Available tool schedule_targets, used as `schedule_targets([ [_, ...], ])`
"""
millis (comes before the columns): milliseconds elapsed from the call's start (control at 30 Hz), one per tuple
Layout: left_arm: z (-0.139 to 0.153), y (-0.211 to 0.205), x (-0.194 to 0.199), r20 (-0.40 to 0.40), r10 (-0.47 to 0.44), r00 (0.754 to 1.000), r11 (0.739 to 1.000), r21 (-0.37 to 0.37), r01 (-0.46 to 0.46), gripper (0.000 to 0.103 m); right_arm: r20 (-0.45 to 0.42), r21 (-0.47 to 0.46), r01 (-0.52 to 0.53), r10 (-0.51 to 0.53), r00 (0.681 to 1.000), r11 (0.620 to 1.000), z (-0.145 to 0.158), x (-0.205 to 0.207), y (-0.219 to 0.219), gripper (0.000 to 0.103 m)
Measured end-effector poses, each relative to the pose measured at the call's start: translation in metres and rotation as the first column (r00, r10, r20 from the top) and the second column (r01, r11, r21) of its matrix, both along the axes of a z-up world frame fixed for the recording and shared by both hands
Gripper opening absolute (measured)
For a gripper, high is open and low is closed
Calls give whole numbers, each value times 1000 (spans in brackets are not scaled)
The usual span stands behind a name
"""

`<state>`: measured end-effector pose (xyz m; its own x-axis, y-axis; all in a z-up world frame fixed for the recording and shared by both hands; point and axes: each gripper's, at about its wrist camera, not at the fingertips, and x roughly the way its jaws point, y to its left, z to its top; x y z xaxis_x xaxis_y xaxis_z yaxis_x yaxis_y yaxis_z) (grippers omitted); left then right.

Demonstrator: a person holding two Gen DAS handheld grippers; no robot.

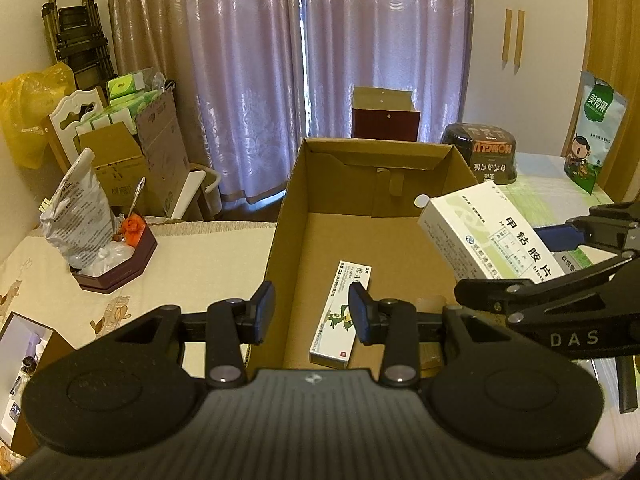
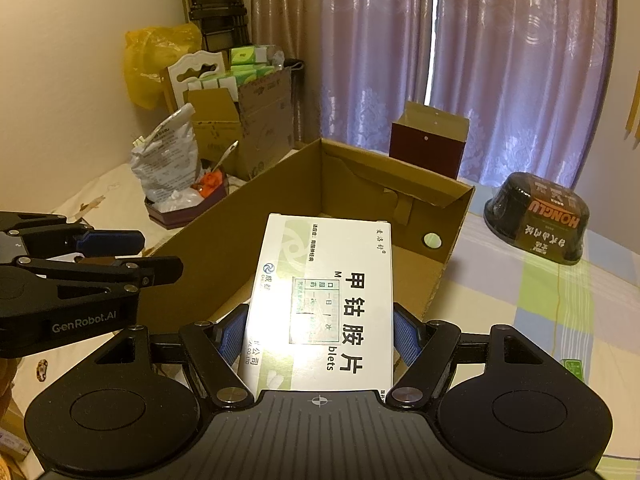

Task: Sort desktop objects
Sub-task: 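Lower the white medicine box into the cardboard box and open the right tool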

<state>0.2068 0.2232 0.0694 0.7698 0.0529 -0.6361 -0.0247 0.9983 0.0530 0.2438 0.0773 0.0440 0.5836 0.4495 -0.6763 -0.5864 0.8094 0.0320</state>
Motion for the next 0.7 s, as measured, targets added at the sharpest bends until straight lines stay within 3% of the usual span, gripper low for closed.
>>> schedule_targets([
  [700,0,4,-5,-6,4,1000,1000,3,-4,35,35,-23,-33,34,999,999,-6,-1,3,72],
])
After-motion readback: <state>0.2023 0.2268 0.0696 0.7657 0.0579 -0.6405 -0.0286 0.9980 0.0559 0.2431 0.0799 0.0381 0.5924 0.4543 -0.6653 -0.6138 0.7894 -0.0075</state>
